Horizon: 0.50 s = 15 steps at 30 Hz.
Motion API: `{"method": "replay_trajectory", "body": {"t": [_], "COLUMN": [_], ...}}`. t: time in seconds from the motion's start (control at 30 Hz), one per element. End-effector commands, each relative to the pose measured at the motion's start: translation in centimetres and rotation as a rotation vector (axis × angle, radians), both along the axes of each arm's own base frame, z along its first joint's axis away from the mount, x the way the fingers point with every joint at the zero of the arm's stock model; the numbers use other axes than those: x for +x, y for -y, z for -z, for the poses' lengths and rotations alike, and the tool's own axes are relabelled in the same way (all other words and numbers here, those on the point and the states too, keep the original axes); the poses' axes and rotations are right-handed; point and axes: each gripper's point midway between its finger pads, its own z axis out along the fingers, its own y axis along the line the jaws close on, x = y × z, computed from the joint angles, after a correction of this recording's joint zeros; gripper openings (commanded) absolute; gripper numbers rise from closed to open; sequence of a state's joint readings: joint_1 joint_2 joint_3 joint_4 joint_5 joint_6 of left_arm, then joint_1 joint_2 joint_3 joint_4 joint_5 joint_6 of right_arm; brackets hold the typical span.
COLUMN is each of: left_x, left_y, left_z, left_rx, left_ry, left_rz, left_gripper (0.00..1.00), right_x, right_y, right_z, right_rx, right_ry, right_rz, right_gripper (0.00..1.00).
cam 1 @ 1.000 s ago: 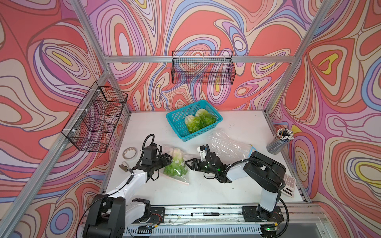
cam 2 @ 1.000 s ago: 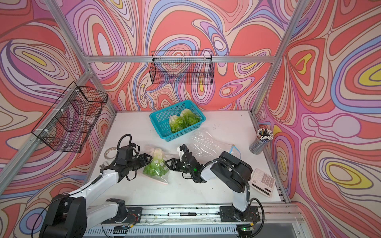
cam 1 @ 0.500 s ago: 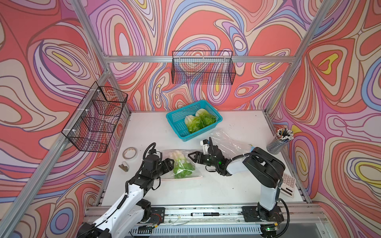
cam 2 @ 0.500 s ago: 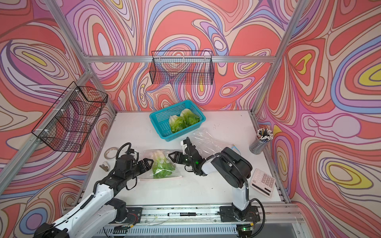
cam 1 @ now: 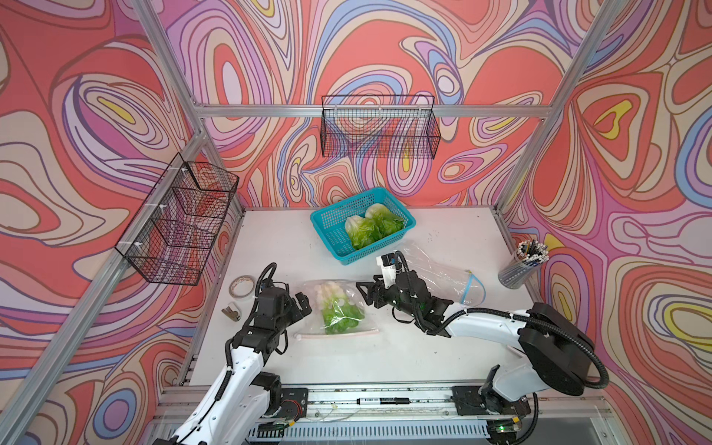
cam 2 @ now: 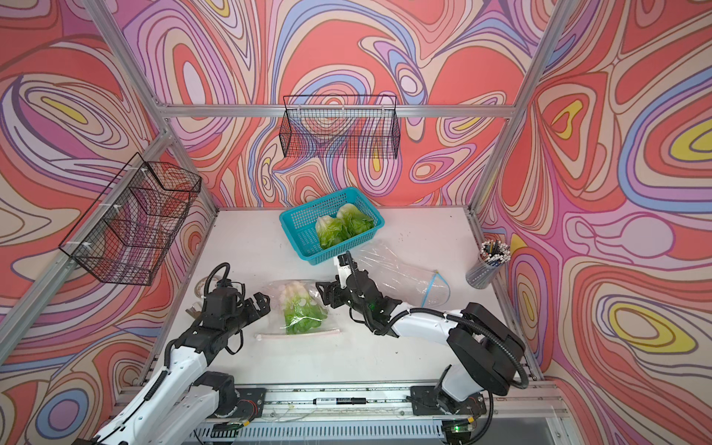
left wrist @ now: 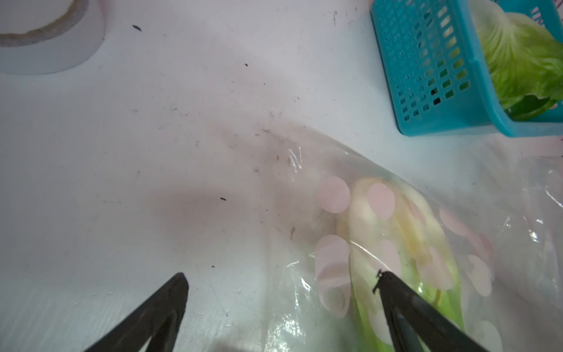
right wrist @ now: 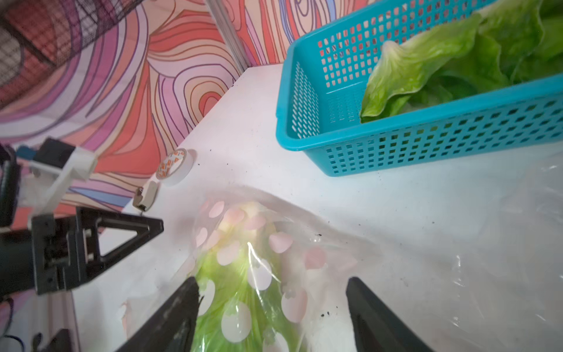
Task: Open the zip-top bag and take out the chinese cabbages
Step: Adjust the zipper food storage bag at the center of the board.
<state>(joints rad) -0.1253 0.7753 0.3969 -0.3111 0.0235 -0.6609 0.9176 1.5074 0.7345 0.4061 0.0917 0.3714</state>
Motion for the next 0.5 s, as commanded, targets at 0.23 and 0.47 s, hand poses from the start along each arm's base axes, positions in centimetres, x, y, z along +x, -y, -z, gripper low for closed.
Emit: {"method": "replay_trajectory", "body": {"t": [0.23,0.47], "left_x": [0.4,1.4], "left_y": [-0.8,-1.2], "left_z": [1.7,2.0], "left_rx": [-0.064,-0.118], "left_ry": [-0.063,-0.049], "left_rz": [-0.006,-0.028], "left_gripper": [1.0,1.0], "right_x": [-8.5,-15.7], "right_y": [-6.1,-12.3], "right_z": [-0.3,2.1], "right_rx": [-0.438,-0.616], "right_ry": [0.488,0.68], "right_rz": [-0.186,-0.391], "right_gripper": [0.77,0.65]}}
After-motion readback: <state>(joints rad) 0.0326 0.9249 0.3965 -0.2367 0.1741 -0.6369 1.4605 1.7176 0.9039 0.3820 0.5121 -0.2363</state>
